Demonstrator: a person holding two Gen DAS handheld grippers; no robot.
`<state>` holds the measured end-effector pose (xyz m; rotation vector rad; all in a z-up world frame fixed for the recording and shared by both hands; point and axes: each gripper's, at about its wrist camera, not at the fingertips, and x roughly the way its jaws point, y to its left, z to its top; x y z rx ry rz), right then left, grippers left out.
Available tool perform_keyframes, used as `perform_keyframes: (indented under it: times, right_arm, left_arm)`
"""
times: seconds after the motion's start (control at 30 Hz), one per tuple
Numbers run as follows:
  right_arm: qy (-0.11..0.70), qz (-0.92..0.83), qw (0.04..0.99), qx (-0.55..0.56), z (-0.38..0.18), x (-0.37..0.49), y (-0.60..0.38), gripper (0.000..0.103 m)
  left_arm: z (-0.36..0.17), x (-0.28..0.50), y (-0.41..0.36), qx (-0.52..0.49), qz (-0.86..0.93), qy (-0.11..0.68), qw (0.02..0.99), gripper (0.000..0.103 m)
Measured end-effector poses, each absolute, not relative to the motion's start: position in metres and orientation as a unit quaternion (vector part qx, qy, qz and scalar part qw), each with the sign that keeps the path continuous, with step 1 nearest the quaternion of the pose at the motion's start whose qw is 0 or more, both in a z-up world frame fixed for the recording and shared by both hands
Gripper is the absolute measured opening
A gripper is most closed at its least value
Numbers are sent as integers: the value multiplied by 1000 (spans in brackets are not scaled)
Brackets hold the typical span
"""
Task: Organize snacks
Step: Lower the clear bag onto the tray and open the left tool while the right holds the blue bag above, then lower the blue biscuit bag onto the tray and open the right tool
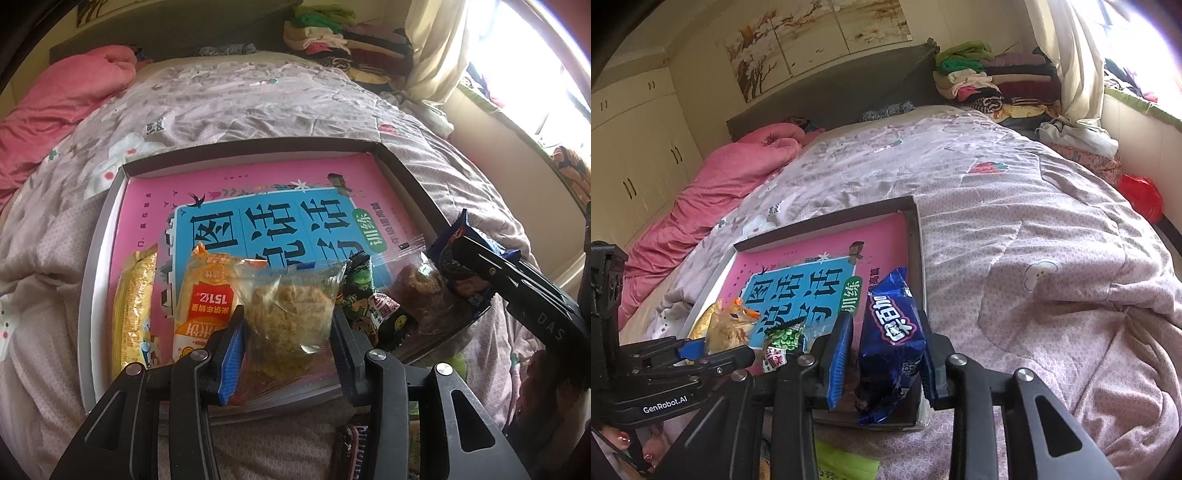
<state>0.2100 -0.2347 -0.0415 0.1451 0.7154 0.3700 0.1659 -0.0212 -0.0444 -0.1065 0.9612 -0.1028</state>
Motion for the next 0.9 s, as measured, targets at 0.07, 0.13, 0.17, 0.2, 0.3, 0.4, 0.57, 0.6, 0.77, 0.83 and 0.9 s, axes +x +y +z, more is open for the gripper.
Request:
perform_keyframes:
  times: [0.07,0.13,0.17,0.2,0.3,0.4,0.57,0.6,0.77,0.83,0.9]
  right_arm:
    - [346,180,918,76,-41,209,-237,36]
    - [343,181,918,82,-40,209,-239,39]
    - [342,181,918,84,-39,209,-239,41]
    - [342,182,918,86,-39,209,-240,41]
    - [342,182,918,92,-38,209,-242,42]
    - [338,179,919,93,-36,207,-243,42]
    - [338,179,920,87,-36,203,-243,42]
    - [337,180,920,85,-36,202,-242,42]
    - [348,191,915,67,-41,199,-232,42]
    - [349,196,914,60,-42,199,-228,42]
    - [348,198,915,53,-42,197,-224,42]
  left_arm:
    - [-42,164,-20,-54,-51,459,885,47]
    - [-39,162,-21,-54,-52,455,887,48]
    - [-38,162,-21,-54,-53,453,888,50]
    - [-37,161,-21,-54,-53,452,889,51]
    - [-34,161,-20,-55,-54,450,890,53]
    - [-32,159,-19,-56,-54,448,891,53]
    - [-28,156,-17,-57,-56,445,892,54]
    - [-28,156,-17,-57,-56,444,892,54]
    - [-25,152,-14,-61,-56,442,893,54]
    - [-23,150,-13,-63,-57,440,894,55]
    - [-22,149,-12,-64,-58,438,895,56]
